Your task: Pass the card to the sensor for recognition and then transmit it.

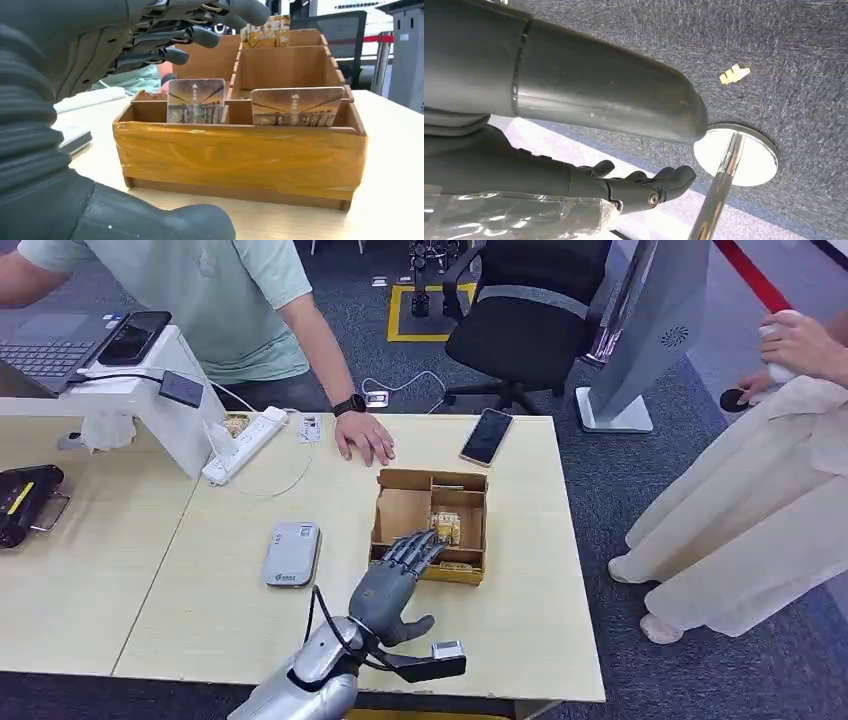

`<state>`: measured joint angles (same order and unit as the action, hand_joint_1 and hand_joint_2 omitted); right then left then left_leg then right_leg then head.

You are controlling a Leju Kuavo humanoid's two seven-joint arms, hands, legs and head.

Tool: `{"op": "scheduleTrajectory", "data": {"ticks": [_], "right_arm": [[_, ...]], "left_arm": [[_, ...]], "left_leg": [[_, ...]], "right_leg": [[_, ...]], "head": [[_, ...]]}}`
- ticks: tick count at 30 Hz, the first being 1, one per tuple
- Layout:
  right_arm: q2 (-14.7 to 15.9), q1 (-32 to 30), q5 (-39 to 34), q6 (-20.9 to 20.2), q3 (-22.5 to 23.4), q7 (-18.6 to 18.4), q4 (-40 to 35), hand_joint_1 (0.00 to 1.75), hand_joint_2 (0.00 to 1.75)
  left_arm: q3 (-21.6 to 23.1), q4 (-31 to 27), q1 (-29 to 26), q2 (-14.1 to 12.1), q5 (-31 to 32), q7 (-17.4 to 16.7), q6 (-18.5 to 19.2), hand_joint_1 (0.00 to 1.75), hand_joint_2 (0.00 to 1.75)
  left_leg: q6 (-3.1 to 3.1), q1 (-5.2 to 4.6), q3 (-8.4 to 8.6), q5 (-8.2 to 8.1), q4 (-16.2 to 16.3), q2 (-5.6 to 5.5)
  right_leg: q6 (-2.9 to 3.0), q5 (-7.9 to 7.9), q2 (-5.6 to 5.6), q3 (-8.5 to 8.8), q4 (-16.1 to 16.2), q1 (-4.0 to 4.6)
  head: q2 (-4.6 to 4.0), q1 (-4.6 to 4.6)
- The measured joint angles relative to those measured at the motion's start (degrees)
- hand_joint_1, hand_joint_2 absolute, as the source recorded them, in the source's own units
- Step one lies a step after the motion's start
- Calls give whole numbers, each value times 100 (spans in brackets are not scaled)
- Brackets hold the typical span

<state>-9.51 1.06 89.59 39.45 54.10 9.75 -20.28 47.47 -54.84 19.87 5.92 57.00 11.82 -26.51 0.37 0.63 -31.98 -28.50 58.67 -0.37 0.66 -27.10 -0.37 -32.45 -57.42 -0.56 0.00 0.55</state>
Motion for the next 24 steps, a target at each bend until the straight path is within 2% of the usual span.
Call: {"op": "scheduleTrajectory", "data": {"ticks": [5, 10, 24], "right_arm": [[0, 56, 0, 0, -48, -55, 18, 0, 0], [0, 86, 2, 0, -98, -101, 55, 0, 0], [0, 128, 44, 0, -251, -162, 114, 0, 0]], "left_arm": [[2, 278, 76, 182, 53, 52, -234, 0, 175], [4, 498, 198, 315, 153, 52, -667, 0, 175], [7, 616, 430, 492, 385, -57, -894, 0, 175]], "left_leg": [[0, 0, 0, 0, 0, 0], [0, 0, 0, 0, 1, 0], [0, 0, 0, 0, 1, 0]], "right_leg": [[0, 0, 0, 0, 0, 0], [0, 0, 0, 0, 0, 0], [0, 0, 0, 0, 0, 0]], "head": [[0, 0], [0, 0], [0, 0]]}}
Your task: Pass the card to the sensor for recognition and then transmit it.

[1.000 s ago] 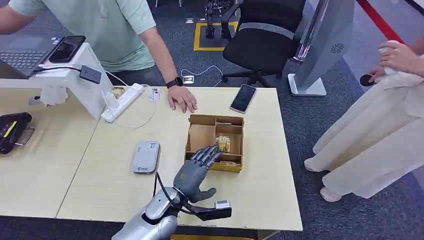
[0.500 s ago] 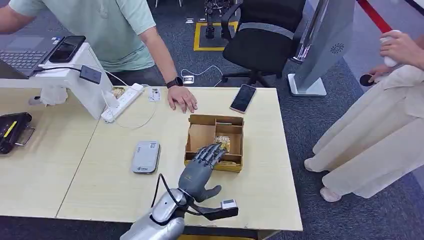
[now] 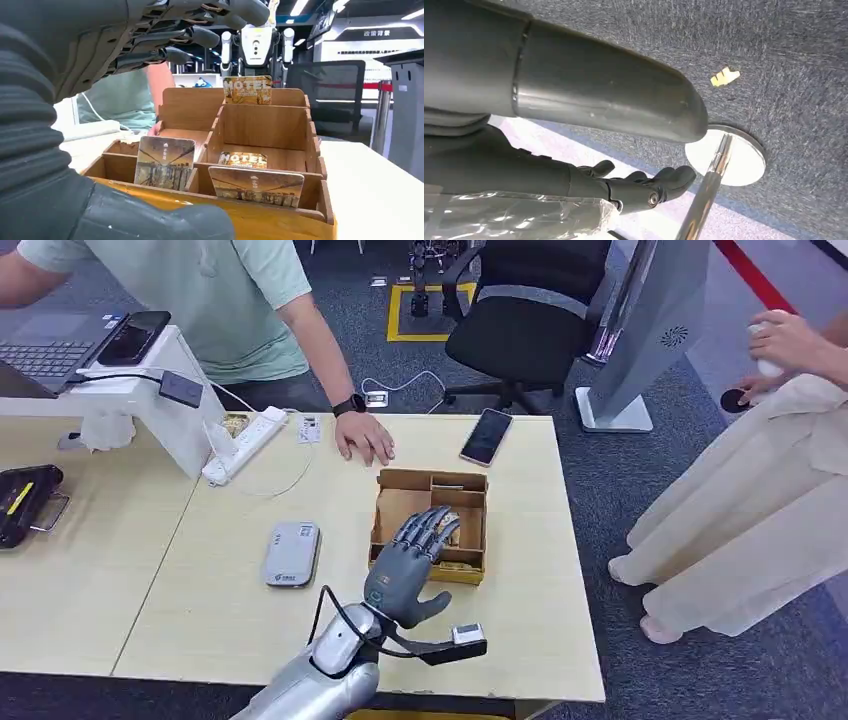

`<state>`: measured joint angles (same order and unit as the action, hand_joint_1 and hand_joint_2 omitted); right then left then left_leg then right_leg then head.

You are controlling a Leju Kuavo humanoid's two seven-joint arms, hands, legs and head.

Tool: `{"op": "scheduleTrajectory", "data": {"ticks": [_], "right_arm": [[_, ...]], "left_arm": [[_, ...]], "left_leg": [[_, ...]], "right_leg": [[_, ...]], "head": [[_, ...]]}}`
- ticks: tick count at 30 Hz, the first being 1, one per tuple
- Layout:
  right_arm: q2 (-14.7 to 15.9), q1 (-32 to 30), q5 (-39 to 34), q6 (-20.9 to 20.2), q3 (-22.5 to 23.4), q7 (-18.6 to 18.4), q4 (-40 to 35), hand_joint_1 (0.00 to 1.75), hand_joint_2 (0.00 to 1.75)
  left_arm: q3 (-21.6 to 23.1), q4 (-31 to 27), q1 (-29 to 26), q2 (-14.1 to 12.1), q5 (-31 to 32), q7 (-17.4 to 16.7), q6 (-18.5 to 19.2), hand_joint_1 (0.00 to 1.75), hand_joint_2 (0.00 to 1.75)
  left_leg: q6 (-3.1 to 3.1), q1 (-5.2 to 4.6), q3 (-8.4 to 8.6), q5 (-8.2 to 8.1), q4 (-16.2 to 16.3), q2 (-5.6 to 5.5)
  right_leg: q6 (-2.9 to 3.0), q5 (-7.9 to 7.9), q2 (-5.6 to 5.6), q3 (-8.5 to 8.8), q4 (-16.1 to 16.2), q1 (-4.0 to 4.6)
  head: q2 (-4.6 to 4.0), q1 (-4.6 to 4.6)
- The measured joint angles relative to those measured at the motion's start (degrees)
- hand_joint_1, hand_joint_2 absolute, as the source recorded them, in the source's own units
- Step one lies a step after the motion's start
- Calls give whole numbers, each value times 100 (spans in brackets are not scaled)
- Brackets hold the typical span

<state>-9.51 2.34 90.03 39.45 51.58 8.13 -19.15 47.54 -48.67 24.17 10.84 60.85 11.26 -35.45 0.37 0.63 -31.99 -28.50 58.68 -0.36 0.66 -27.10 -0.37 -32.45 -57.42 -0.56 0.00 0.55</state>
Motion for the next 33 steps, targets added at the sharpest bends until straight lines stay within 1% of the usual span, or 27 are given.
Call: {"op": "scheduleTrajectory", "data": {"ticks": [17, 33], "right_arm": [[0, 38, -50, 0, -96, -9, 79, 0, 0], [0, 58, -48, 0, -151, -7, 131, 0, 0]], "left_arm": [[35, 400, 50, 74, 17, -35, 103, 0, 175], [96, 575, 78, 94, 28, -37, 120, 0, 175]], "left_leg": [[0, 0, 0, 0, 0, 0], [0, 0, 0, 0, 0, 0]], "right_leg": [[0, 0, 0, 0, 0, 0], [0, 0, 0, 0, 0, 0]], "head": [[0, 0], [0, 2]]}}
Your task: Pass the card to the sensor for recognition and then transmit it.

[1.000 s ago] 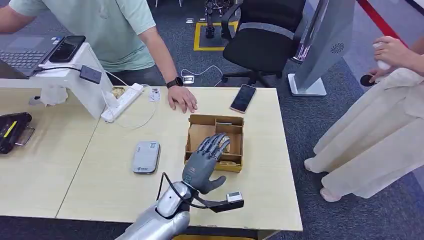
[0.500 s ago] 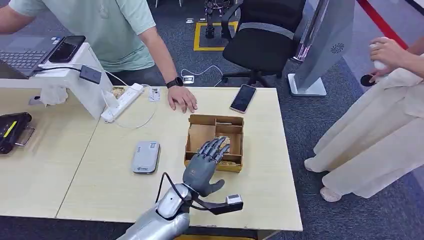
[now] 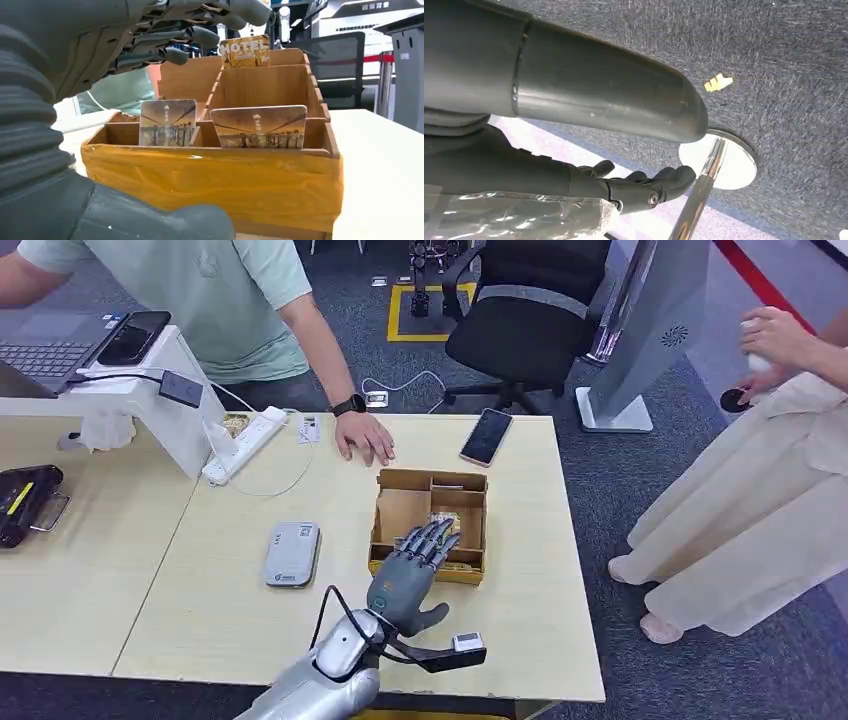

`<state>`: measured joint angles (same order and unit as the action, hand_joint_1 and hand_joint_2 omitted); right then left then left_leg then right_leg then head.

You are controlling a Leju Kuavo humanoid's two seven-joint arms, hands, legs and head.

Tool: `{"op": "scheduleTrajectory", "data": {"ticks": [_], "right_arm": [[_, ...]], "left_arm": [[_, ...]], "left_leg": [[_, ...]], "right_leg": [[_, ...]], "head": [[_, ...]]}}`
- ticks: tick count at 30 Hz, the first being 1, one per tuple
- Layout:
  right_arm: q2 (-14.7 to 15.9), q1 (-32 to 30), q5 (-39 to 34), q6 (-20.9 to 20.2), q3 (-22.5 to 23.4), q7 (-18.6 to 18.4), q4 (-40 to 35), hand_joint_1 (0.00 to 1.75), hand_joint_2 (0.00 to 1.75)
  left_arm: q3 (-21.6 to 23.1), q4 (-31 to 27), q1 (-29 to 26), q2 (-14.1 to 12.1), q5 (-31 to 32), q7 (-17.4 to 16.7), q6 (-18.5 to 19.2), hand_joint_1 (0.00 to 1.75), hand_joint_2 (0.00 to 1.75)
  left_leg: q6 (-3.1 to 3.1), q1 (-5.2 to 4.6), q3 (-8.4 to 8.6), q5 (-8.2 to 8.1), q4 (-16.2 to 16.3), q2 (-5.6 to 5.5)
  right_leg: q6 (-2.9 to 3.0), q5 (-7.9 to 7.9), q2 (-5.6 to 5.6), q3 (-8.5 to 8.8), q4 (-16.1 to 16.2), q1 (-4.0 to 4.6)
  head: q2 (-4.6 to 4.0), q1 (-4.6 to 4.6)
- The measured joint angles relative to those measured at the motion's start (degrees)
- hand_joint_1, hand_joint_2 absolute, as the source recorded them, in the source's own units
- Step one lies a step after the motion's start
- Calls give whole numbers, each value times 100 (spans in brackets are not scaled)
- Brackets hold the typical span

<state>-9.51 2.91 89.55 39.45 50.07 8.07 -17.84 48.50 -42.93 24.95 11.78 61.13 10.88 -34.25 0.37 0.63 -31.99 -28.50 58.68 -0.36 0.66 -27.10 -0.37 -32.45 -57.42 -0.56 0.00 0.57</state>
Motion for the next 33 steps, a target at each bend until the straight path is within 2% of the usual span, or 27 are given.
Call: {"op": "scheduleTrajectory", "data": {"ticks": [20, 33], "right_arm": [[2, 34, -7, 0, -96, -81, 35, 0, 0], [2, 82, 2, 0, -188, -103, 72, 0, 0]], "left_arm": [[4, 328, 157, 236, 4, 101, -192, 0, 175], [50, 405, 249, 348, 26, 171, -103, 0, 175]], "left_leg": [[0, 0, 0, 0, 0, 0], [0, 0, 0, 0, 0, 0]], "right_leg": [[0, 0, 0, 0, 0, 0], [0, 0, 0, 0, 0, 0]], "head": [[0, 0], [0, -2]]}}
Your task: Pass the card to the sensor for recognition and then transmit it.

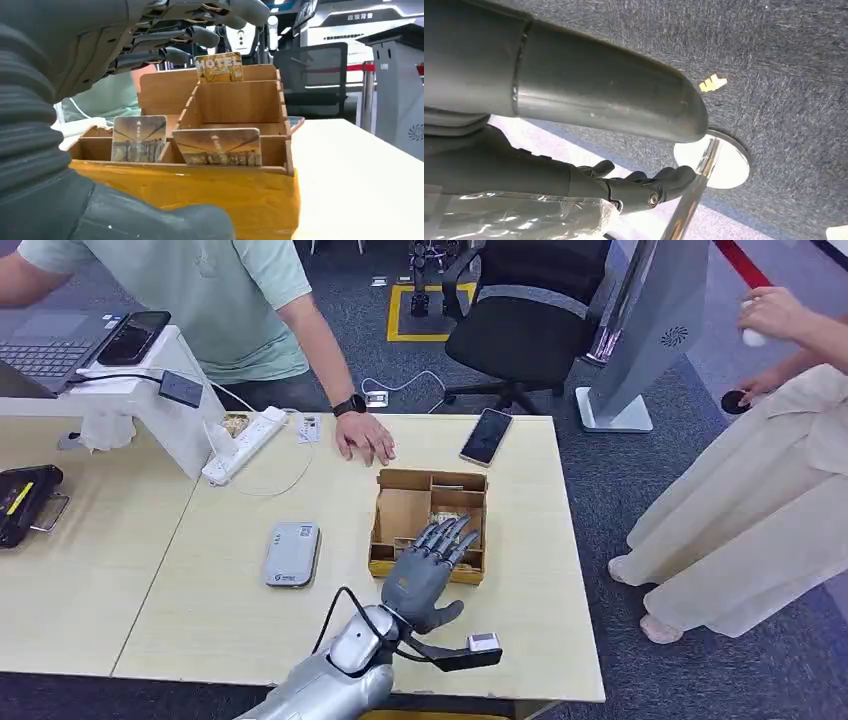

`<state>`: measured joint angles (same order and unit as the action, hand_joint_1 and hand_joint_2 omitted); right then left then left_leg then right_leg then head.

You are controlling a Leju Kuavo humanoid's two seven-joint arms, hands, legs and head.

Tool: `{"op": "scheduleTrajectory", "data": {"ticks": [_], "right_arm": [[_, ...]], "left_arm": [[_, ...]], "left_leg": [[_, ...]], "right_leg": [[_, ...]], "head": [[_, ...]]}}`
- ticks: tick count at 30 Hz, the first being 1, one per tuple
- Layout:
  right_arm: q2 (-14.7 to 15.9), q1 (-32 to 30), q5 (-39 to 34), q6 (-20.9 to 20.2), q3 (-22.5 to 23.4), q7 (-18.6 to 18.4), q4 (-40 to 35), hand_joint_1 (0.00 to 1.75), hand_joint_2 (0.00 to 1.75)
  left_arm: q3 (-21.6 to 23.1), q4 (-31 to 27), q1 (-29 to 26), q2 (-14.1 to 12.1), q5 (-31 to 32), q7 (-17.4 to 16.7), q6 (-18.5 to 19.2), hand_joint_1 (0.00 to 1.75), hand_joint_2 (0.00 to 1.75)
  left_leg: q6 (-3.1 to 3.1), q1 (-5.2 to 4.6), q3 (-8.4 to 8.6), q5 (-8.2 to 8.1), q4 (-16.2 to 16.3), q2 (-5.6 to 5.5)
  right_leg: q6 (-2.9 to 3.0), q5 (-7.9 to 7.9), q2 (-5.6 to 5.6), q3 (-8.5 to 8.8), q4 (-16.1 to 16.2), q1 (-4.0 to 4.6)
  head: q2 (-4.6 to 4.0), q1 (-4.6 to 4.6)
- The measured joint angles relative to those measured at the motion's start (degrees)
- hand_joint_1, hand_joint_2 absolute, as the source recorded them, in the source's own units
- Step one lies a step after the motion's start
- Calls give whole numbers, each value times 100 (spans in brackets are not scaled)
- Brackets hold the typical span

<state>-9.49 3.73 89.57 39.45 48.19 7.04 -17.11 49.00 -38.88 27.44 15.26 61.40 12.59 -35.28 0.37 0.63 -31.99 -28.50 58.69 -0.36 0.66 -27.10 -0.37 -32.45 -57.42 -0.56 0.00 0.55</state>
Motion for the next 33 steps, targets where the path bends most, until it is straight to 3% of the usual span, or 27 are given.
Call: {"op": "scheduleTrajectory", "data": {"ticks": [16, 33], "right_arm": [[57, 134, 39, 0, -413, -138, 210, 0, 0], [66, 146, 26, 0, -470, -140, 262, 0, 0]], "left_arm": [[105, 37, 423, -131, -247, 164, 1064, 0, 175], [125, 37, 487, -133, -260, 116, 1163, 0, 175]], "left_leg": [[0, 0, 0, 1, 0, 0], [0, 0, 0, 1, 0, 0]], "right_leg": [[1, 1, 0, 0, 0, 1], [1, 1, 0, 0, -1, 0]], "head": [[0, 0], [0, 2]]}}
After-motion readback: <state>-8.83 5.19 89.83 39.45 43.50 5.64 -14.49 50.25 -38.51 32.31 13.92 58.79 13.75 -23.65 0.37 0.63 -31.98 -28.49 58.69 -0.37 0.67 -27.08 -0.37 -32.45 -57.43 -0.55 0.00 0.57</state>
